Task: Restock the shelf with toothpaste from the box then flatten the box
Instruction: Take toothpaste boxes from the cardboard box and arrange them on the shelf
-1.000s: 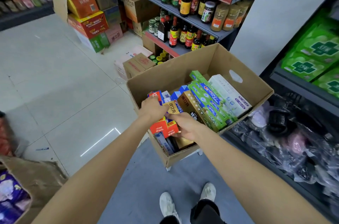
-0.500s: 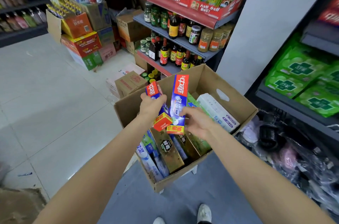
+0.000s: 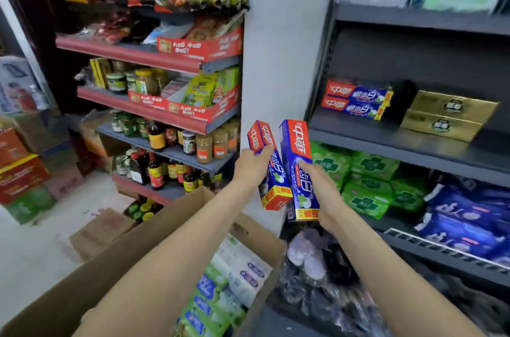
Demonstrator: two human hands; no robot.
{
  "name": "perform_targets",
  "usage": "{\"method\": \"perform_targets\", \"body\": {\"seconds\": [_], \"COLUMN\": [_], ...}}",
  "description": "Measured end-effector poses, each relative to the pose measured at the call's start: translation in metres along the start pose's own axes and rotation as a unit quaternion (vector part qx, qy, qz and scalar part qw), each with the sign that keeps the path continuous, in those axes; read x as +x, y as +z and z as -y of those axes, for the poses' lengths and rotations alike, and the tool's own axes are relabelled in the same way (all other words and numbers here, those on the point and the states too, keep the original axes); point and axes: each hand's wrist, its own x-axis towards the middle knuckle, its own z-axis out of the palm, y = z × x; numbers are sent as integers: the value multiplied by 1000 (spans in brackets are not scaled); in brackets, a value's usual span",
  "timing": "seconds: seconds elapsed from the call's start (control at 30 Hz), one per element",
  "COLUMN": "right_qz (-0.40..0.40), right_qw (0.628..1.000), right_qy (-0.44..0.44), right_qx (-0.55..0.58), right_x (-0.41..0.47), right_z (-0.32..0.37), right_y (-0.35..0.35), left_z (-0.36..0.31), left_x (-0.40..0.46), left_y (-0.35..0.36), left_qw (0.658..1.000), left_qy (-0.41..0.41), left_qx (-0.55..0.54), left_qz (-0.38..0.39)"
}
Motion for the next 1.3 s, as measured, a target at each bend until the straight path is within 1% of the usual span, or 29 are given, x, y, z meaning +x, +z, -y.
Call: {"method": "perform_targets", "body": {"seconds": [0.1, 0.27, 0.33, 0.47, 0.5, 0.57, 0.6, 0.63, 0.73, 0.83, 0.87, 1.07, 1.13, 1.2, 1.27, 1.3], "right_qz": [-57, -109, -122, -160, -166, -174, -178, -180, -182, -181, -180, -161, -151, -137, -126, -127], "right_qw": [995, 962, 943, 901, 898, 902, 905, 907, 915, 917, 919, 916, 908, 890, 860, 836], "right_qy": [-74, -191, -221, -270, -272, -269, -266, -263, -256, -254, -253, -255, -262, -271, -281, -281], "right_qx": [-44, -162, -217, -301, -302, -289, -281, -274, -254, -249, -246, -264, -291, -339, -407, -453], "right_x": [37, 92, 112, 148, 157, 174, 182, 189, 203, 213, 217, 236, 240, 243, 247, 249], "right_z": [47, 113, 136, 164, 168, 174, 175, 177, 179, 182, 184, 192, 194, 197, 200, 202], "right_y": [-64, -143, -170, -209, -215, -226, -230, -233, -242, -246, -246, -231, -224, -218, -214, -212], "left_z": [-40, -92, -102, -108, -109, -112, -115, -116, -119, -120, -117, -117, -117, -116, -112, -110], "left_x": [37, 84, 109, 159, 170, 188, 194, 202, 221, 222, 224, 237, 239, 241, 246, 248], "left_y": [69, 153, 183, 230, 239, 254, 260, 265, 281, 291, 293, 286, 279, 273, 268, 265], "left_qw": [1000, 992, 990, 991, 992, 991, 989, 986, 986, 975, 974, 981, 982, 987, 992, 994], "left_qy": [16, -37, -40, -62, -68, -79, -87, -99, -102, -120, -121, -150, -160, -143, -112, -97], "left_qx": [-16, -116, -133, -117, -106, -106, -118, -129, -132, -186, -187, -123, -97, -64, -25, -1], "left_qz": [-1, 33, 32, -6, -6, 23, 31, 24, 25, -30, -37, 23, 31, 39, 49, 52]}}
